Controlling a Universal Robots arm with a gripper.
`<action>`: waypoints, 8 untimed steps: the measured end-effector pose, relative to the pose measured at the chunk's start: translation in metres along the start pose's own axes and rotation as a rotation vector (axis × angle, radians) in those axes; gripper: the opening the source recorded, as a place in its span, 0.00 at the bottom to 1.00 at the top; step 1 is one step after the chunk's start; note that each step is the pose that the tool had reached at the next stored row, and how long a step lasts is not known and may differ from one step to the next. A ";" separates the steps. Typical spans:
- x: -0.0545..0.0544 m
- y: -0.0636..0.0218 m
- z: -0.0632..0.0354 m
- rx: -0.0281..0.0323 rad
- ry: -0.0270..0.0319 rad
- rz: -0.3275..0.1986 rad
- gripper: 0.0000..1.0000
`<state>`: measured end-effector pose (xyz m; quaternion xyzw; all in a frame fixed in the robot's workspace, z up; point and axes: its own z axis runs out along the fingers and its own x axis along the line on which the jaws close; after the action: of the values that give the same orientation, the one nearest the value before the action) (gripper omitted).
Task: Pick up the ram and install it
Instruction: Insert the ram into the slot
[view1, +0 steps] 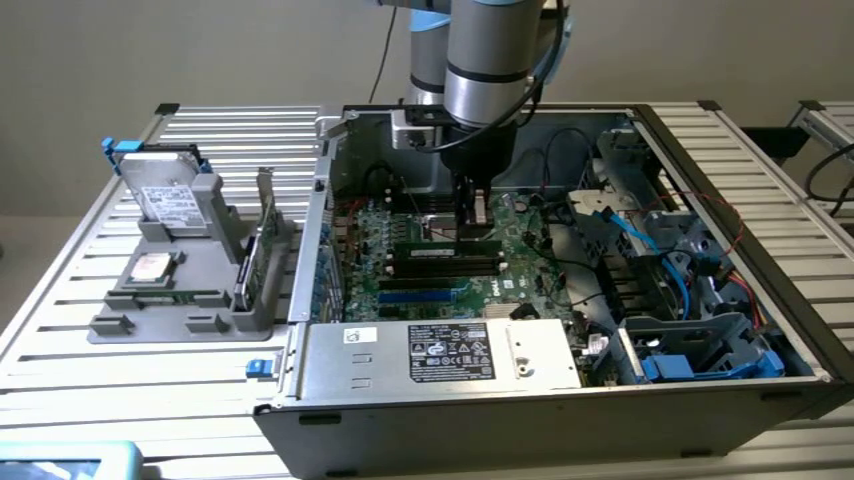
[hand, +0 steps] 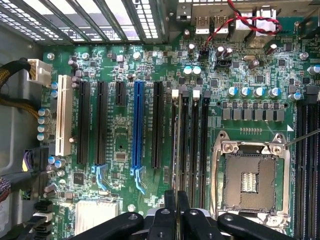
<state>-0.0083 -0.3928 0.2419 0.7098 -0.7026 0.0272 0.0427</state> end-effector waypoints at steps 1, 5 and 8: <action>0.000 0.0000 0.0002 0.0000 0.0001 0.000 0.13; 0.001 -0.0001 0.0011 0.0002 -0.0002 0.000 0.13; 0.001 -0.0001 0.0026 0.0001 -0.0001 0.000 0.13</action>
<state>-0.0082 -0.3942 0.2394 0.7097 -0.7027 0.0272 0.0426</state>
